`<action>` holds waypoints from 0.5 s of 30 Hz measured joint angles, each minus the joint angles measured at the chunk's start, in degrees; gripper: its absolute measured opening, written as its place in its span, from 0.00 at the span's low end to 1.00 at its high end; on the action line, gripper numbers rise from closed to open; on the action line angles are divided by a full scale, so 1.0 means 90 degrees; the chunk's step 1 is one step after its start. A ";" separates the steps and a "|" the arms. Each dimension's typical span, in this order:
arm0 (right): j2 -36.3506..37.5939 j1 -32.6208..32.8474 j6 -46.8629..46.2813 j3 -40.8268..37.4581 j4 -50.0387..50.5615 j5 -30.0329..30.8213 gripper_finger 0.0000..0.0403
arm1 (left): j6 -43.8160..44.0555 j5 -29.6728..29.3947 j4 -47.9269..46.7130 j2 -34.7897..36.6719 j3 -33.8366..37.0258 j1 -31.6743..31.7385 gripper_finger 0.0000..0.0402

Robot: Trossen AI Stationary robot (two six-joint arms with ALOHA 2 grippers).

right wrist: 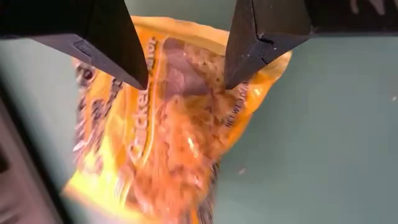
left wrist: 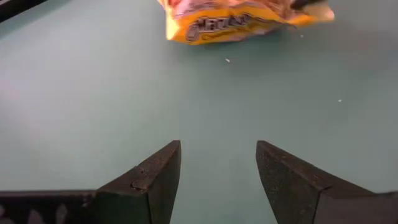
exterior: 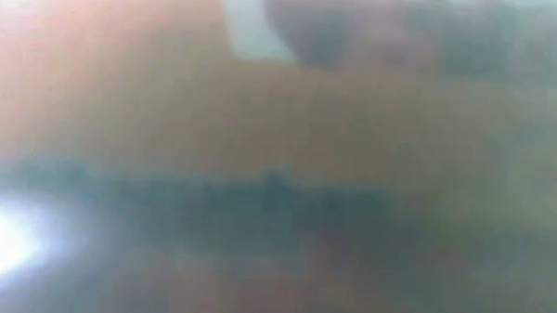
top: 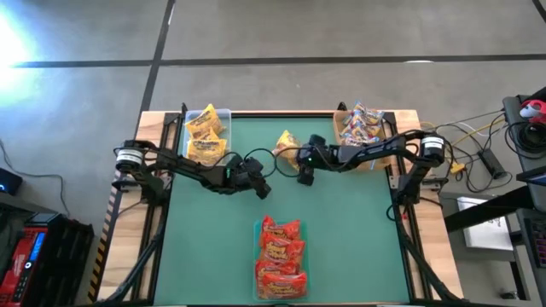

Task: Sort Maruchan noodles
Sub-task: Put the yellow noodle pack into the transparent bin

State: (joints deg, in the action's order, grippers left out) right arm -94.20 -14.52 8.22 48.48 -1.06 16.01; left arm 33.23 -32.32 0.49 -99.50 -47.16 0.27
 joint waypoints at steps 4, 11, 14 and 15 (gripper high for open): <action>0.0264 -0.0020 -0.0004 0.0114 -0.0046 -0.0151 0.50 | 0.0014 0.0000 0.0003 0.0000 0.0000 0.0000 0.48; 0.0183 -0.0182 -0.1159 0.0248 -0.1566 -0.0197 0.50 | 0.0012 -0.0016 0.0055 0.0000 0.0000 0.0012 0.48; -0.0157 -0.0335 -0.1492 0.0232 -0.1986 0.0029 0.50 | 0.0017 -0.0019 0.0053 0.0000 0.0000 0.0012 0.48; -0.0265 -0.0398 -0.1665 0.0245 -0.2018 0.0102 0.50 | 0.0024 -0.0019 0.0047 0.0000 0.0000 0.0012 0.48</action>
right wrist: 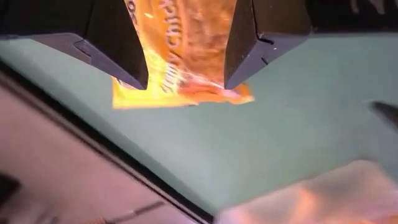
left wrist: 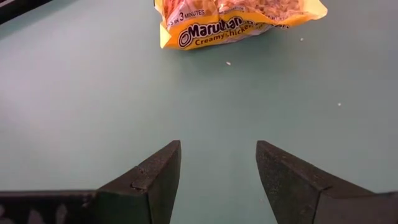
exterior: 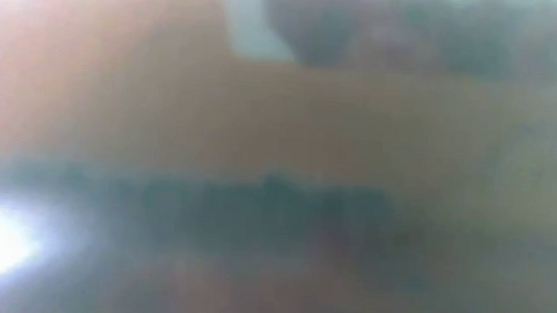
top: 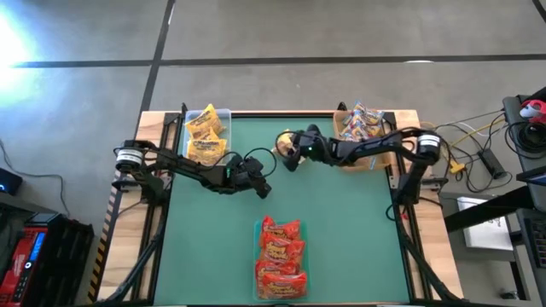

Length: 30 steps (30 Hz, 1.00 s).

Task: Sort Maruchan noodles
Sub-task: Put the yellow noodle pack into the transparent bin

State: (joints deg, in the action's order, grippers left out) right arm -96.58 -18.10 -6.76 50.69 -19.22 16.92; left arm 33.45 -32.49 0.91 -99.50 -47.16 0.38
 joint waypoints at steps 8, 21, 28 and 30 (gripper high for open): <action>-0.0736 -0.0308 -0.1005 0.0159 -0.0040 -0.0019 0.50 | -0.0055 0.0000 -0.0002 0.0000 0.0000 0.0000 0.48; -0.0631 -0.0224 0.2226 0.0173 0.0756 -0.4272 0.50 | -0.0307 0.0002 -0.0011 -0.0002 0.0002 0.0000 0.48; 0.0060 -0.0209 0.2486 0.0139 0.1236 -0.4383 0.50 | -0.0463 0.0002 0.0127 -0.0005 0.0007 0.0012 0.48; 0.0318 -0.0188 0.1632 0.0155 0.1159 -0.4381 0.50 | -0.0827 0.0005 0.0415 -0.0007 0.0007 0.0012 0.48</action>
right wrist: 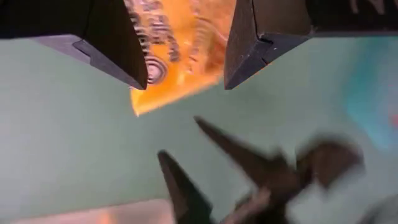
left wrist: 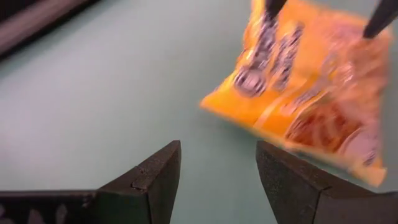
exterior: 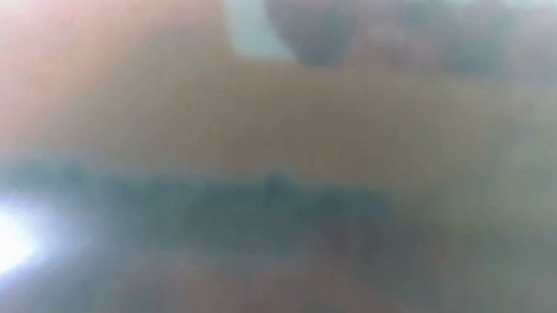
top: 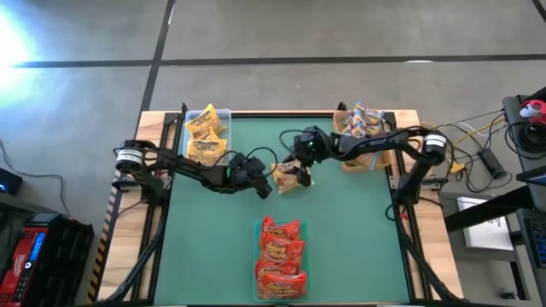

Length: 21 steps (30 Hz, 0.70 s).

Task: Sort Maruchan noodles
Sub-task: Put the yellow noodle pack into the transparent bin

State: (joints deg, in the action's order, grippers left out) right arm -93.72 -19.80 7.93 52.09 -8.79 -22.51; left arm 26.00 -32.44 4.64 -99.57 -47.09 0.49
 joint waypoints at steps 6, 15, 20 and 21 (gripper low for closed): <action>0.0239 0.0291 -0.2526 -0.0294 0.0440 0.0192 0.50 | -0.1540 0.0782 0.1392 -0.0007 0.0000 0.0084 0.48; 0.0257 0.1207 -0.3052 -0.0662 0.0429 0.2052 0.50 | -0.1828 0.2351 0.1702 -0.0010 0.0000 0.0829 0.48; 0.0258 0.1542 -0.3244 -0.0696 0.0463 0.2378 0.50 | -0.1820 0.3085 0.1744 -0.0039 0.0000 0.1195 0.48; 0.0261 0.1610 -0.3300 -0.0696 0.0470 0.2385 0.50 | -0.1827 0.3249 0.1749 -0.0039 -0.0001 0.1262 0.48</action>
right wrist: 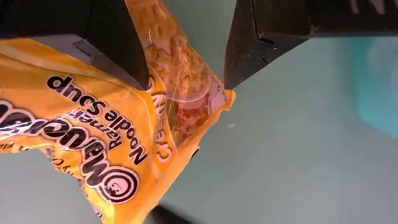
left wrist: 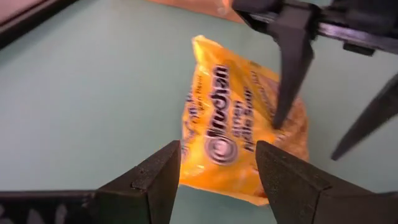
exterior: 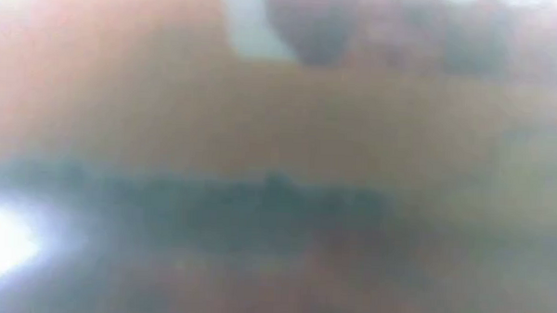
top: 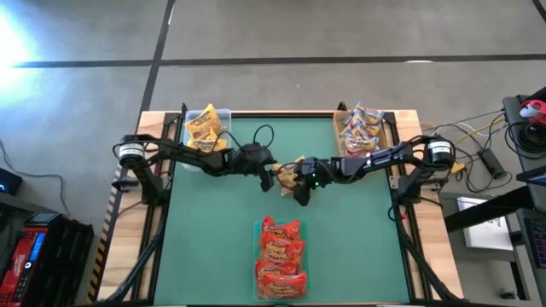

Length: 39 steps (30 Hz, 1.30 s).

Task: Sort Maruchan noodles
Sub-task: Put the yellow noodle pack into the transparent bin

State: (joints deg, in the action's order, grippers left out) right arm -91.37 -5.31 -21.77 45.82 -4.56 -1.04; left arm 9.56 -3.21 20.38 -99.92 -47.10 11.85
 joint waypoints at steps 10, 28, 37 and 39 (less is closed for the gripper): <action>0.0257 0.0534 -0.0526 -0.0015 0.0517 0.0600 0.50 | -0.0114 0.0807 0.0029 0.0000 0.0015 0.0424 0.48; 0.0421 0.1373 -0.1945 -0.0041 0.1382 0.2458 0.50 | 0.0237 -0.0737 -0.0420 0.0000 0.0033 0.0455 0.48; 0.0308 0.1441 -0.2194 -0.0130 0.1317 0.2529 0.50 | 0.0507 0.1364 0.0438 -0.0218 0.0033 0.0453 0.48; 0.0308 0.1466 -0.2225 -0.0176 0.1340 0.2600 0.50 | 0.0542 0.1419 0.0437 -0.0275 0.0033 0.0457 0.48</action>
State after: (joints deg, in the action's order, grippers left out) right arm -88.60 7.88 -41.80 44.24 7.50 22.37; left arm 14.44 9.56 24.31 -102.39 -46.81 15.97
